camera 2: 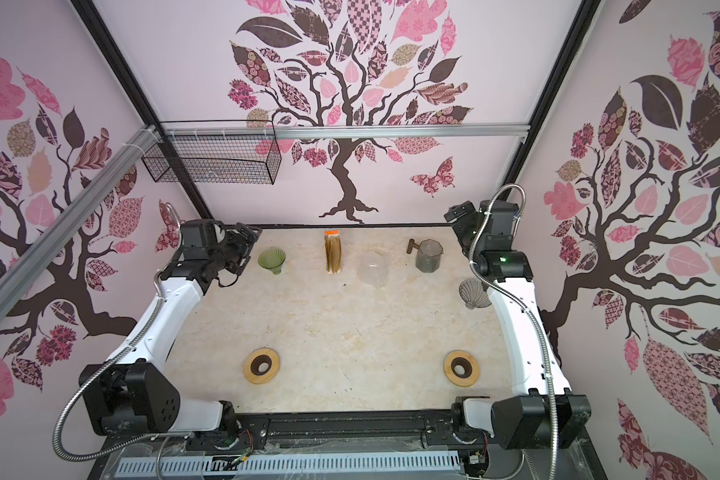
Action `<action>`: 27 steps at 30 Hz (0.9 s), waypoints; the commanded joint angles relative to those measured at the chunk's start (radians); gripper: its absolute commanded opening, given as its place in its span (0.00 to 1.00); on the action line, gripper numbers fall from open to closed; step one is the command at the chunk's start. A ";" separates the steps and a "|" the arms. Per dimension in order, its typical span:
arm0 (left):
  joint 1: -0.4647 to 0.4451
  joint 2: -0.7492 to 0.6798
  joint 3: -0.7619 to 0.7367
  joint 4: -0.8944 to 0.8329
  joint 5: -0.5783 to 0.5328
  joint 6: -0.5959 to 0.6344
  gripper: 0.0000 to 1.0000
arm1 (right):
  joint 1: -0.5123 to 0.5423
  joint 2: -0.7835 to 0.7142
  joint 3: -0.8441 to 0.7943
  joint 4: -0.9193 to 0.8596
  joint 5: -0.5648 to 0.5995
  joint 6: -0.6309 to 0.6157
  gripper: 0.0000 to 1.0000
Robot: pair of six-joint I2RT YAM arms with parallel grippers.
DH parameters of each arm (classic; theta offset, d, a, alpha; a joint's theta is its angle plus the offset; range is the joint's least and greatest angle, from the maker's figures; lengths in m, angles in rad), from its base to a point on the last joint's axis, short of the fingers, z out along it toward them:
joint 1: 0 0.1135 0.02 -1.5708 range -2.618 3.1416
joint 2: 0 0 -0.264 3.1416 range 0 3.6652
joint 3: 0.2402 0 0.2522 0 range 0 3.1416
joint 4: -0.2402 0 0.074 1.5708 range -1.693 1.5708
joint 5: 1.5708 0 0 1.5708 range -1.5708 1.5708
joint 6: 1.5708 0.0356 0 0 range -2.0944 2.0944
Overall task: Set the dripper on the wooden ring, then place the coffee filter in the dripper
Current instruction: 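Reach the right gripper to the grey glass pitcher and grasp its body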
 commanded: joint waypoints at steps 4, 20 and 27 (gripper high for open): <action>-0.132 0.035 0.151 -0.324 0.001 0.164 0.98 | 0.025 0.033 -0.015 -0.016 -0.038 -0.043 1.00; -0.359 -0.148 -0.045 -0.489 0.003 0.337 0.98 | 0.080 0.348 0.196 -0.290 0.134 -0.347 1.00; -0.424 -0.111 0.010 -0.486 0.022 0.367 0.98 | 0.079 0.665 0.513 -0.457 0.200 -0.443 1.00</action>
